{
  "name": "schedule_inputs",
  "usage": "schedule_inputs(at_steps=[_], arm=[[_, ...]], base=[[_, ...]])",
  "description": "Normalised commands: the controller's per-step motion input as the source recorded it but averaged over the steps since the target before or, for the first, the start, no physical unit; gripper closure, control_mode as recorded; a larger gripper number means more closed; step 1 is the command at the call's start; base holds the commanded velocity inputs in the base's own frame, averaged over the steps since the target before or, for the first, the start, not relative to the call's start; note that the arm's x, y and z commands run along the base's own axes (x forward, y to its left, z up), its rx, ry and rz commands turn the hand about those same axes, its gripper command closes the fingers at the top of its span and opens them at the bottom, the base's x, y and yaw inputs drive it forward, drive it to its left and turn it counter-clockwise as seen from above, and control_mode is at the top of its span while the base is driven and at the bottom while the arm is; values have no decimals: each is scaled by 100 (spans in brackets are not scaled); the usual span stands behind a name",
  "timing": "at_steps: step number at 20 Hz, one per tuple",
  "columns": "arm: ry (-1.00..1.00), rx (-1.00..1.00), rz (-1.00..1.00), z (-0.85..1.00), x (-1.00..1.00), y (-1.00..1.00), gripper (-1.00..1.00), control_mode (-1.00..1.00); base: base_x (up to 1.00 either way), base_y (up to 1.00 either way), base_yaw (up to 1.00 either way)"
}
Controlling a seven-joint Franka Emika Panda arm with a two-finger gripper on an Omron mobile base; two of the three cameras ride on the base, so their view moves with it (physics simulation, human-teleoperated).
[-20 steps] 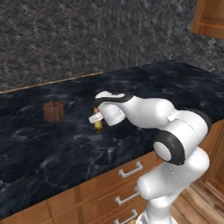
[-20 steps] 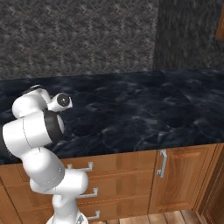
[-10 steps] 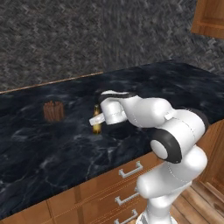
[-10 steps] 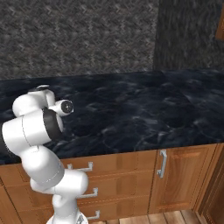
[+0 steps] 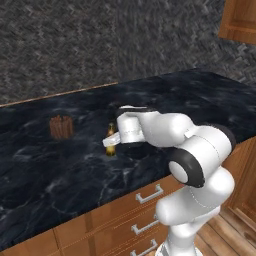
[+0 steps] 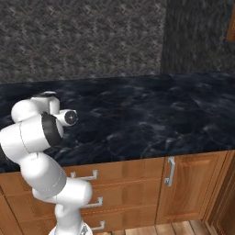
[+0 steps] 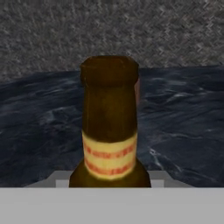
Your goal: Open the cabinet directly in front. Then move the beer and the mug to the dining counter with the jar on it.
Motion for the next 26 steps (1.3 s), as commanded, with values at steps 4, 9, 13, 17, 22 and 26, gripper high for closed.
schedule_inputs(at_steps=[4,9,13,17,22,26], arm=[[0,-2,0,-4,0,7,-100,-100],[0,0,0,0,0,0,-100,-100],[0,0,0,17,0,0,-100,-100],[0,0,0,48,0,0,-100,-100],[9,0,0,90,-4,0,-100,-100],[22,0,0,100,-30,-2,-100,-100]], base=[[0,0,0],[0,0,0],[0,0,0],[0,0,0],[0,0,0],[0,0,0]])
